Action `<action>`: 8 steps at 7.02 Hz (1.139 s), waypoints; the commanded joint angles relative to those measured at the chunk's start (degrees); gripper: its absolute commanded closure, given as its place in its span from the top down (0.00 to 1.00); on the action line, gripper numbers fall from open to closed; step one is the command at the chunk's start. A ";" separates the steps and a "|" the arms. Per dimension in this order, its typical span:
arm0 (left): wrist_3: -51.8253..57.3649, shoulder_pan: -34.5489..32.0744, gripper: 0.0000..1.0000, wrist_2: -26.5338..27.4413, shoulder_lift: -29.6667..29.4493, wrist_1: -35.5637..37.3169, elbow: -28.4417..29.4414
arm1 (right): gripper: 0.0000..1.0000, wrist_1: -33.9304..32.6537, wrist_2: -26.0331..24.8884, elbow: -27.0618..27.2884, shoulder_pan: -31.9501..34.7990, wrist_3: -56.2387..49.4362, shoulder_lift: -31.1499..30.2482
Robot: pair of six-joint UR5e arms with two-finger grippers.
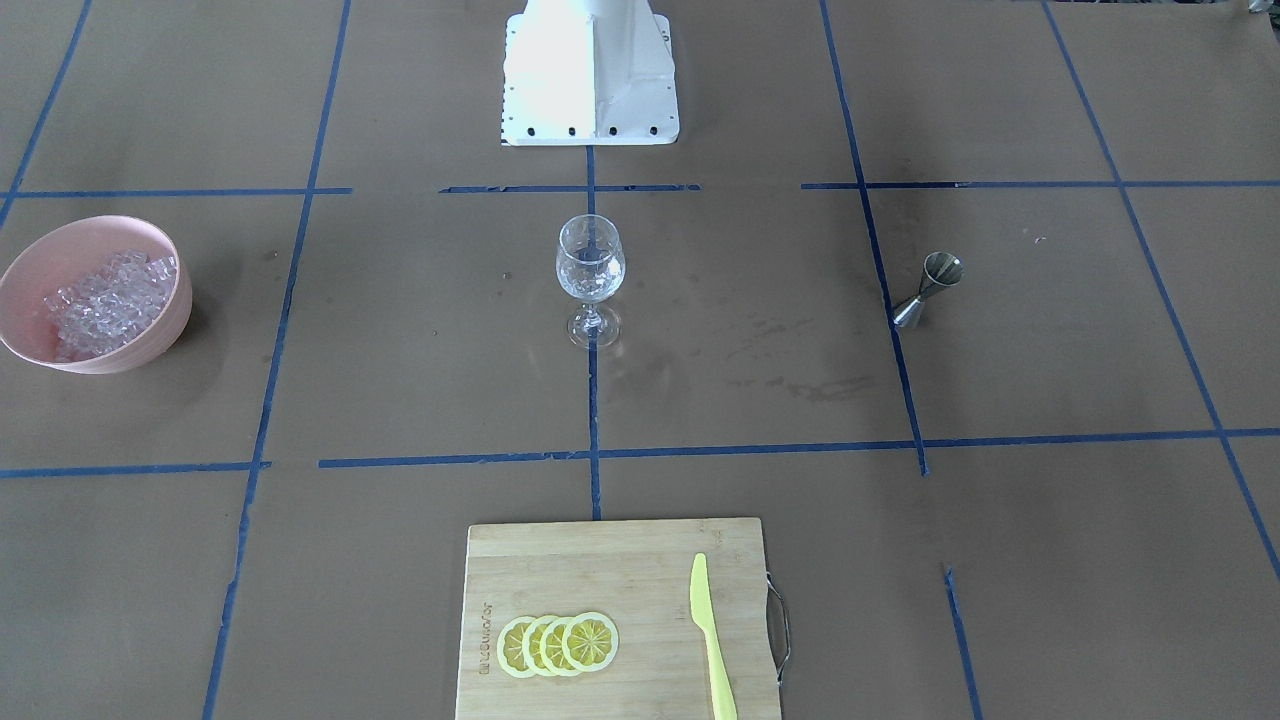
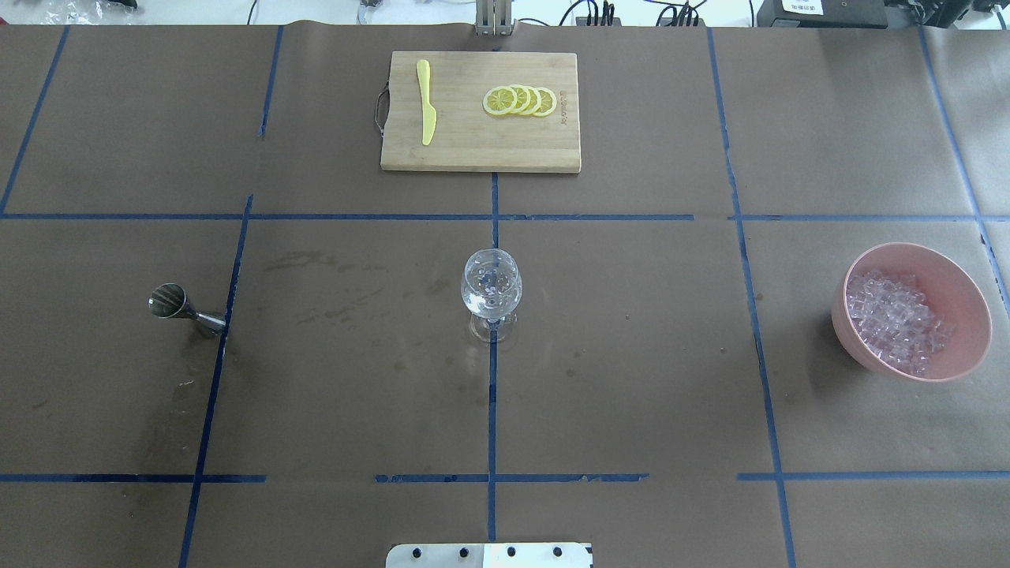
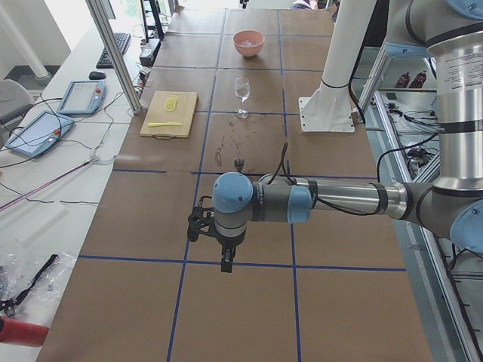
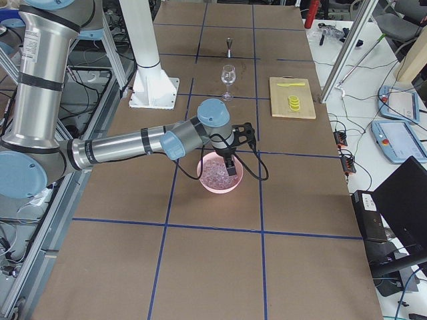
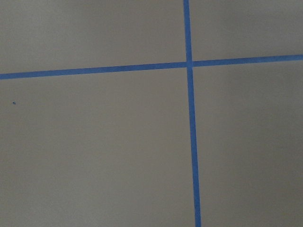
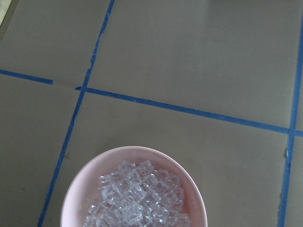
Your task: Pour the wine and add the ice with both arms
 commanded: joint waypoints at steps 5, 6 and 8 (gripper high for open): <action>0.09 0.17 1.00 -0.99 -0.21 -4.37 -0.34 | 0.78 16.32 -18.88 -0.73 -19.66 16.72 -5.58; 0.09 0.17 1.00 -0.99 -0.21 -4.46 -0.34 | 0.77 16.32 -19.06 -1.78 -21.84 16.63 -5.15; 0.09 0.17 1.00 -0.90 -0.21 -4.55 -0.34 | 0.75 16.32 -22.30 -3.98 -24.41 12.53 -4.97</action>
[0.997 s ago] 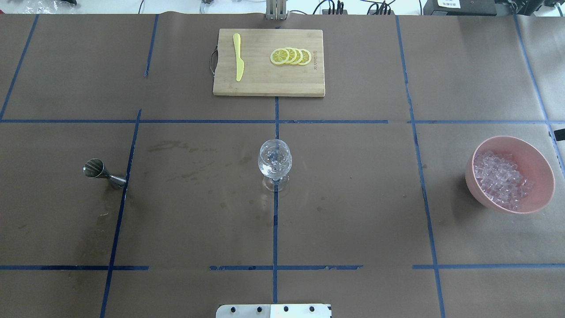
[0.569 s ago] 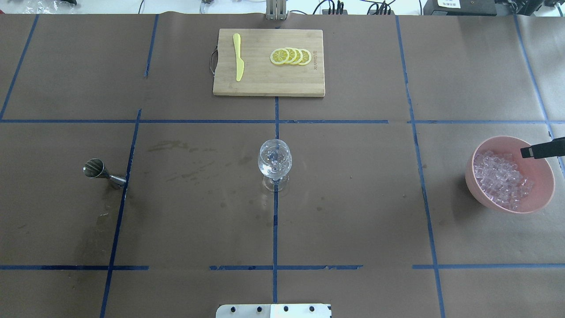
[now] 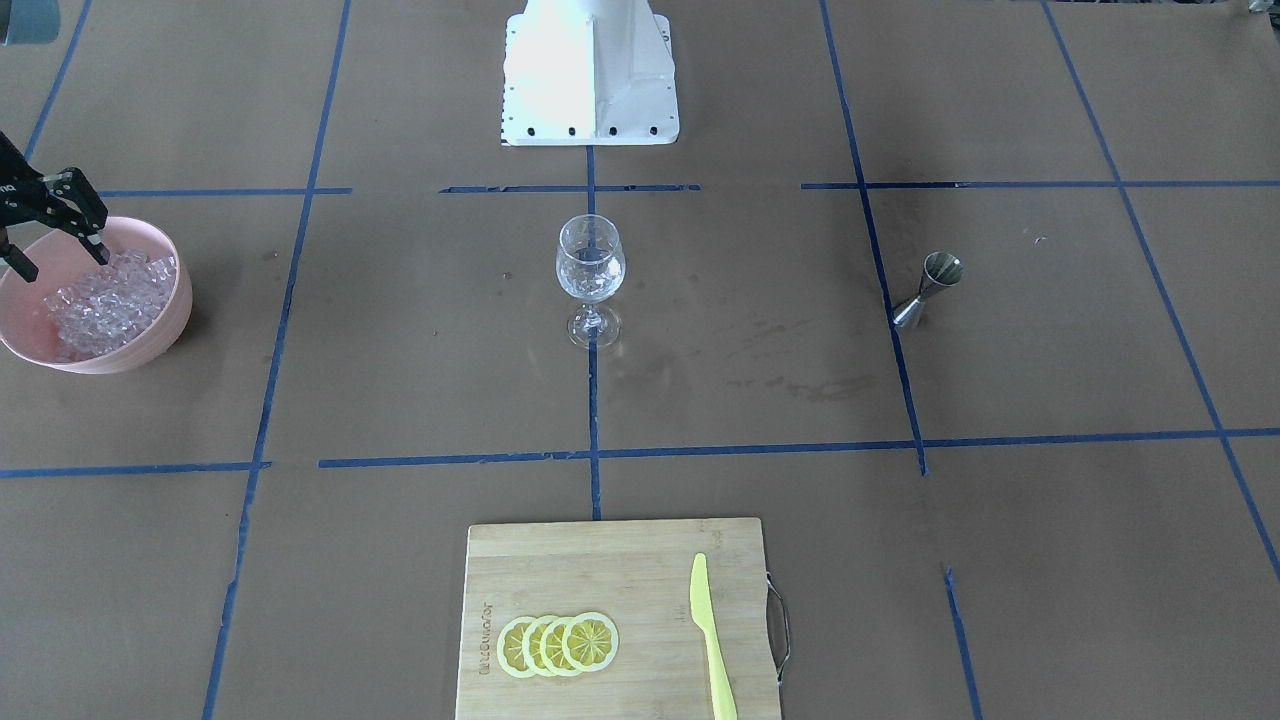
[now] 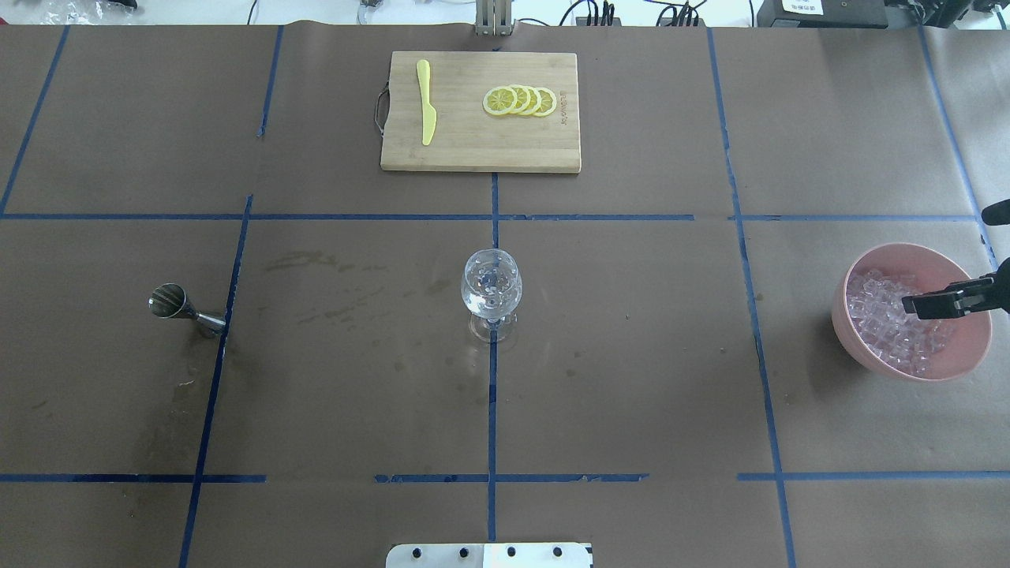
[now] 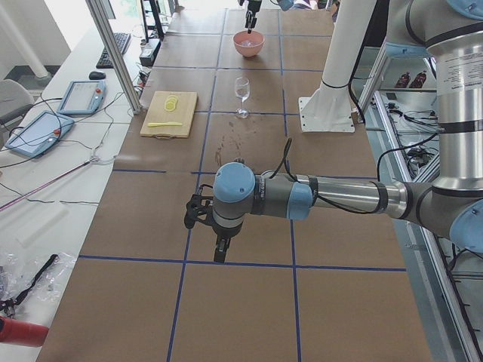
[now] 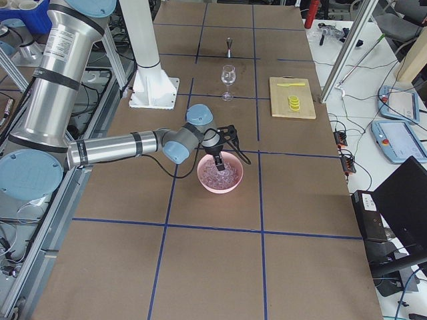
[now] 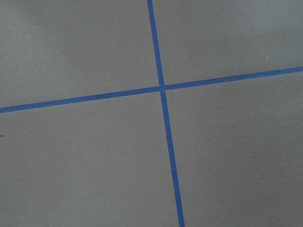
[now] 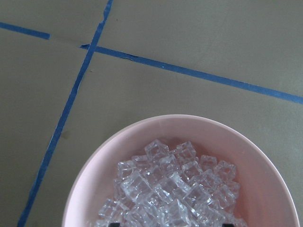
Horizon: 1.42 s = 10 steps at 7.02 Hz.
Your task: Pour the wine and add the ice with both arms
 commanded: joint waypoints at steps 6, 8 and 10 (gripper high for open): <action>0.00 0.00 1.00 0.06 0.00 -0.07 0.18 | 0.65 -0.29 -3.22 -5.61 -3.33 -8.38 3.85; 0.00 0.00 1.00 0.06 0.00 -0.07 0.18 | 0.60 -0.29 -3.31 -5.69 -4.29 -8.39 3.76; 0.00 0.00 1.00 0.06 0.00 -0.07 0.18 | 0.60 -0.38 -3.31 -5.69 -4.82 -8.39 3.50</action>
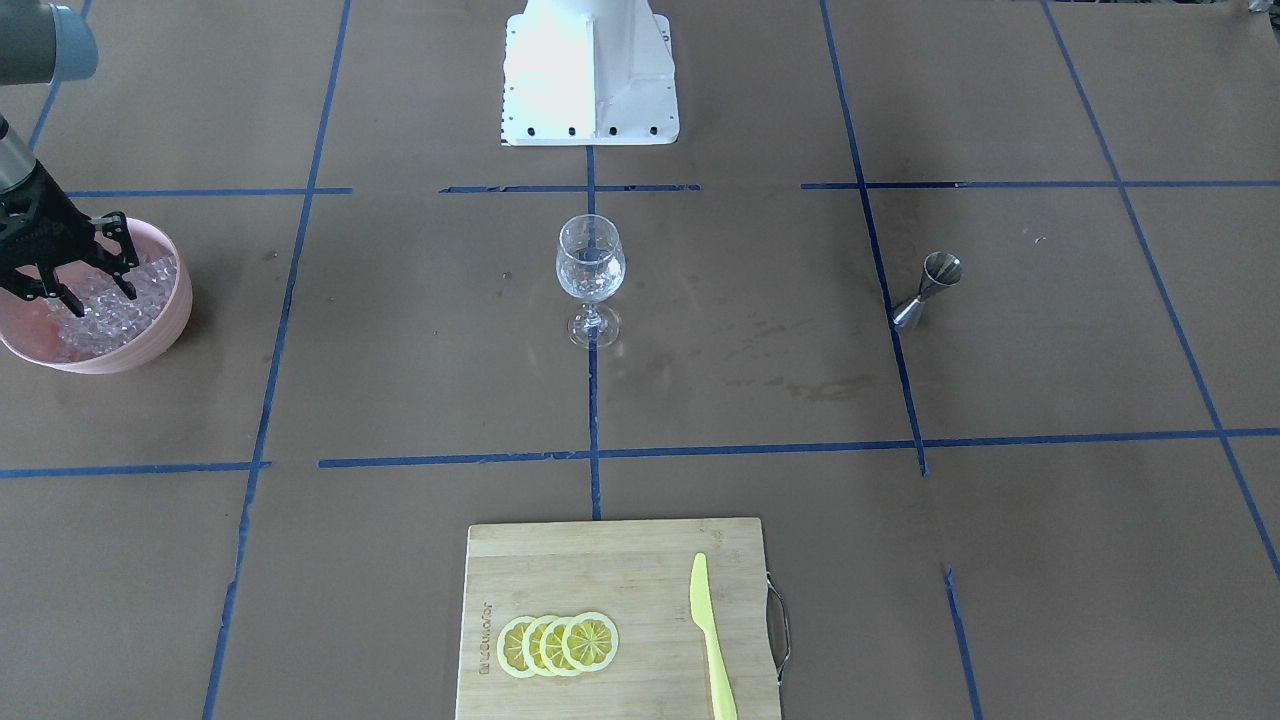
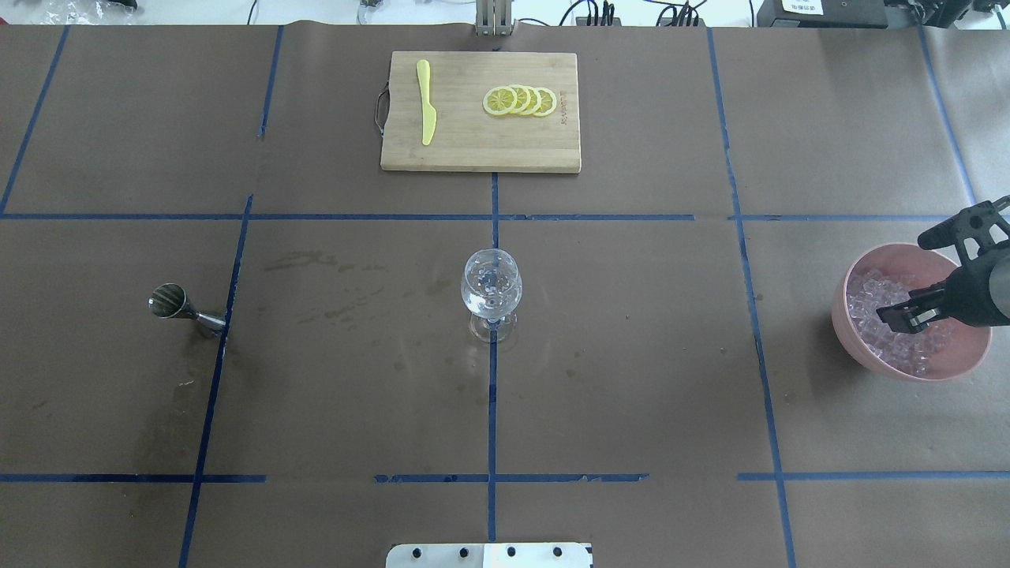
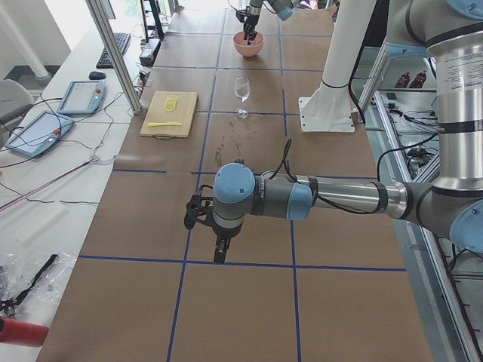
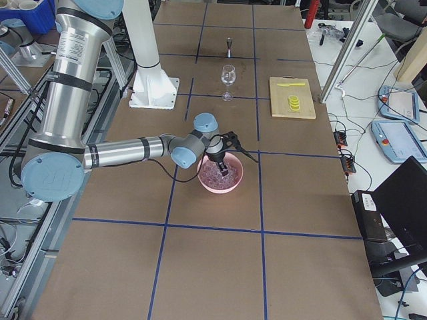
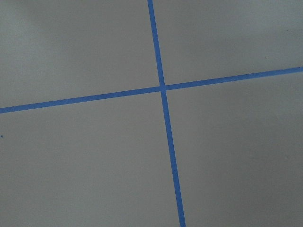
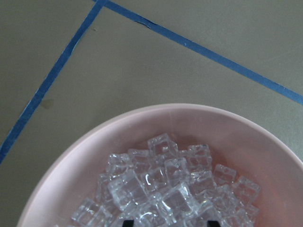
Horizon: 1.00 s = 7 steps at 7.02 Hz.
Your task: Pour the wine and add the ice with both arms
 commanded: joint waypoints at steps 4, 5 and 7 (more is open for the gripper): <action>0.00 0.00 1.00 -0.09 0.00 0.00 0.00 | 0.00 -0.24 -0.02 -0.10 -0.42 -0.18 -0.34; 0.00 0.00 1.00 -0.09 -0.09 -0.09 0.00 | 0.00 -0.24 0.07 0.07 -0.33 -0.27 -0.17; 0.00 0.00 1.00 -0.09 -0.09 -0.09 0.00 | 0.00 -0.50 2.00 2.17 2.73 -0.62 0.45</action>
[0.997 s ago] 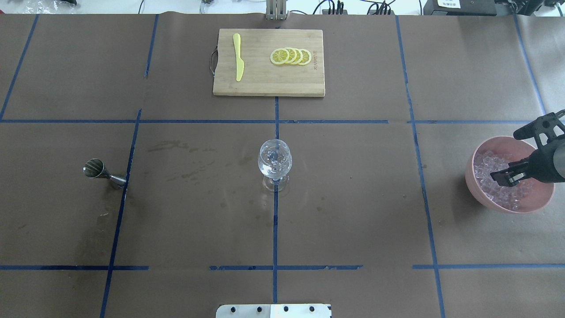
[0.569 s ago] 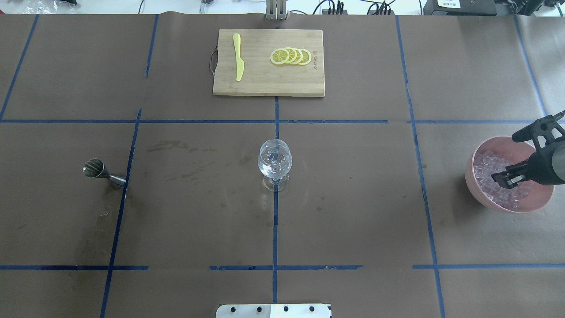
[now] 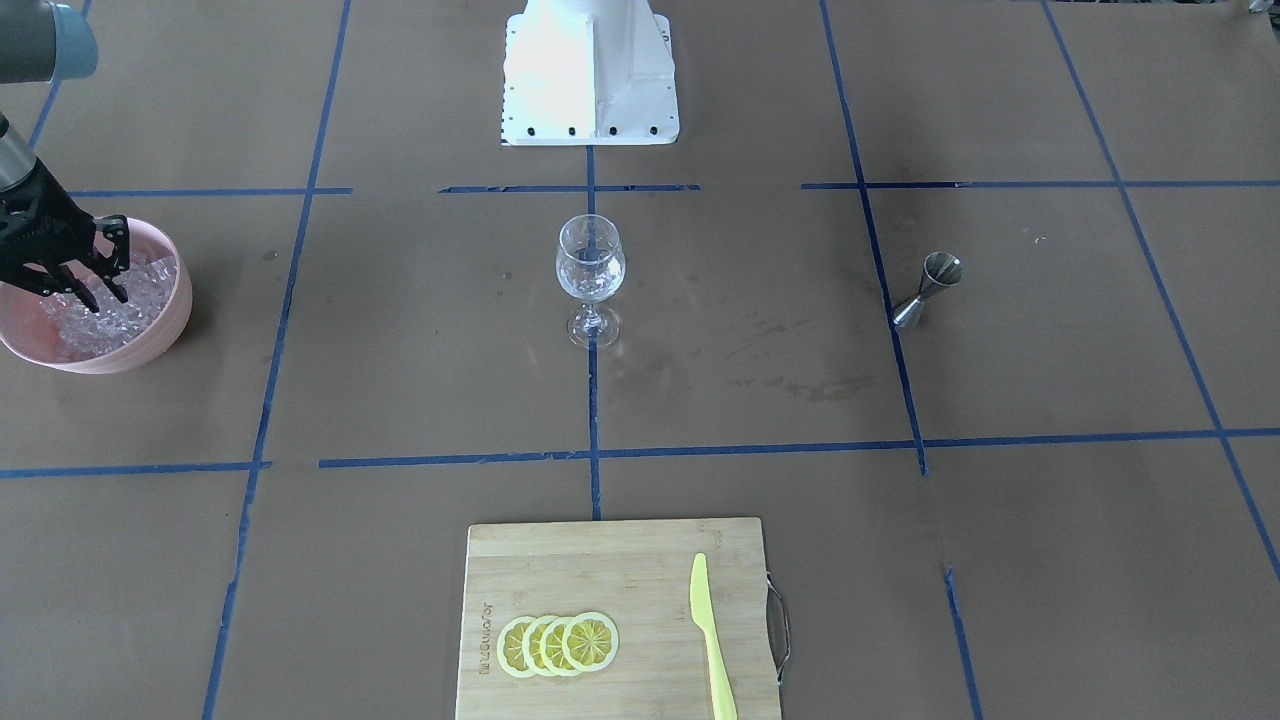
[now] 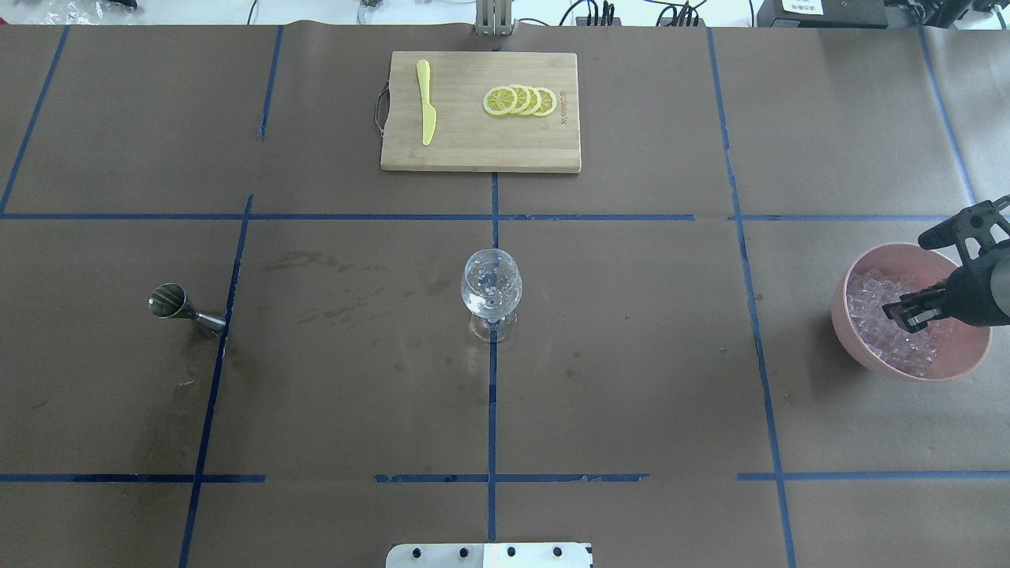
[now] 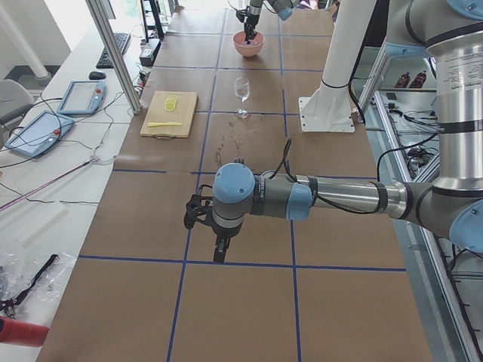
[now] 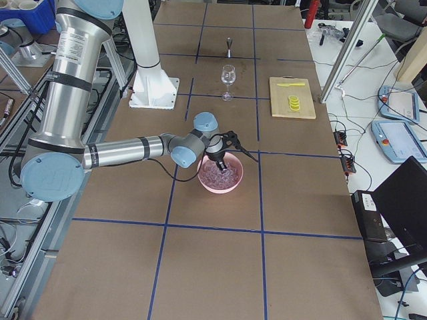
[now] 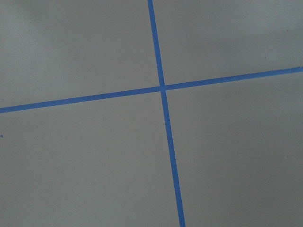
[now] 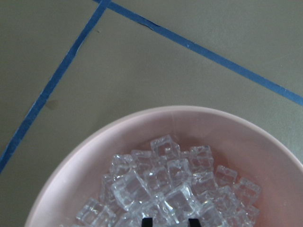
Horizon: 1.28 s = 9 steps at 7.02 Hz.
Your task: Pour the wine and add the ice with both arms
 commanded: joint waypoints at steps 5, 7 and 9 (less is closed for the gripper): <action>0.00 0.09 1.00 0.08 -0.01 -1.68 0.09 | 0.00 -27.79 5.63 14.34 5.51 8.25 19.30; 0.00 0.09 1.00 0.00 -0.54 -1.68 0.00 | 0.00 -37.73 5.46 14.52 1.66 16.88 33.55; 0.00 0.09 1.00 0.00 -1.06 -1.68 -0.09 | 0.00 -43.83 1.89 14.25 -4.21 26.96 44.12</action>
